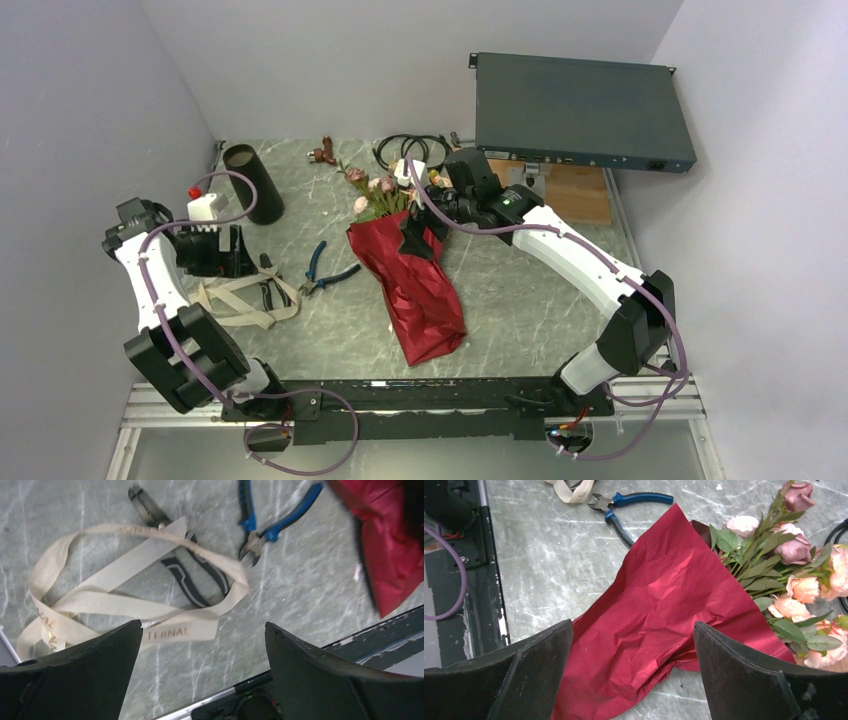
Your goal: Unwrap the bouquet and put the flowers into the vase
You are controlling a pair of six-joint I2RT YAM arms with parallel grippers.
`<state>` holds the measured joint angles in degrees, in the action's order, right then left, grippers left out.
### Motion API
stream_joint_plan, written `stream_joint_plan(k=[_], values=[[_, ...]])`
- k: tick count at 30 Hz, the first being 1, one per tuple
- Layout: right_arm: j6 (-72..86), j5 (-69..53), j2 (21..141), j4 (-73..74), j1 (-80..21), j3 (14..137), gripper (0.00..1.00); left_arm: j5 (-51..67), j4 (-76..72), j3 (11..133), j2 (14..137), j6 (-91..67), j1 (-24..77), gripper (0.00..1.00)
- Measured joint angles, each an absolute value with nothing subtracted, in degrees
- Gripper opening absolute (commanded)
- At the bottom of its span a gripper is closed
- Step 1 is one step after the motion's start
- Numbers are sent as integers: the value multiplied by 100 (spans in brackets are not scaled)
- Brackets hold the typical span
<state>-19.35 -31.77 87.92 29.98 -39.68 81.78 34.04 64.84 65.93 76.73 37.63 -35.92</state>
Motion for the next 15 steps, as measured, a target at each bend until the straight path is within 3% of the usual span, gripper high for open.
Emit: stream_joint_plan(k=[7, 15], values=[[-1933, -2923, 8884, 2987, -3970, 8206, 91, 4348, 6523, 7065, 7507, 3540, -3505, 99], [-1706, -2224, 10256, 2982, -4366, 9443, 91, 4908, 5754, 6919, 7081, 2609, -3083, 100]])
